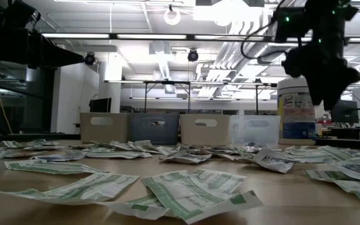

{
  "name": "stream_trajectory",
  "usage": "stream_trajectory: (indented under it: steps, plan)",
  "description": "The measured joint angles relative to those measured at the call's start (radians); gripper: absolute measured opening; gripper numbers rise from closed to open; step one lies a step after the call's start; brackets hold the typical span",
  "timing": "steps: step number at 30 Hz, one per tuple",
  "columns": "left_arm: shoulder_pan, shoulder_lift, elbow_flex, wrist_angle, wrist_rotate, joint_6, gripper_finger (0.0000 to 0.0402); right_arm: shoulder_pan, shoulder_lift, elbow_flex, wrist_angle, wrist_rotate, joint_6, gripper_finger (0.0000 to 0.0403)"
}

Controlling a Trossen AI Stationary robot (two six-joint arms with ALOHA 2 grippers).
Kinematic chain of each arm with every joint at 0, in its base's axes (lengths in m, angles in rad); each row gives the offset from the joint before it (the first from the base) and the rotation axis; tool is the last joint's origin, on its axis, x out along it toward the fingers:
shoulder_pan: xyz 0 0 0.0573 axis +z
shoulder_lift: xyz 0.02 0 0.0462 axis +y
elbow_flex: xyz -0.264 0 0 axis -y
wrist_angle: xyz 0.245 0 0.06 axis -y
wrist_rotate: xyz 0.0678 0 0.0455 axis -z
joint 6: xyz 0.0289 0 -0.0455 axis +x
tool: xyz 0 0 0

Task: Pick & Place First Aid Supplies
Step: Put the green bandage into the transparent bin

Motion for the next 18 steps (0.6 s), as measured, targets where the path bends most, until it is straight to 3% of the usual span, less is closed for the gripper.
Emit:
stream_trajectory:
  steps: [8, 18]
  plan:
    - [0.000, 0.000, 0.000, 0.000, 0.000, 0.000, 0.0280, 0.044, 0.004, -0.165, 0.242, 0.015, 0.141, 0.0208]
    - [0.000, 0.000, 0.000, 0.000, 0.000, 0.000, 0.0280, 0.060, 0.137, -0.168, 0.316, 0.091, 0.123, 0.0208]
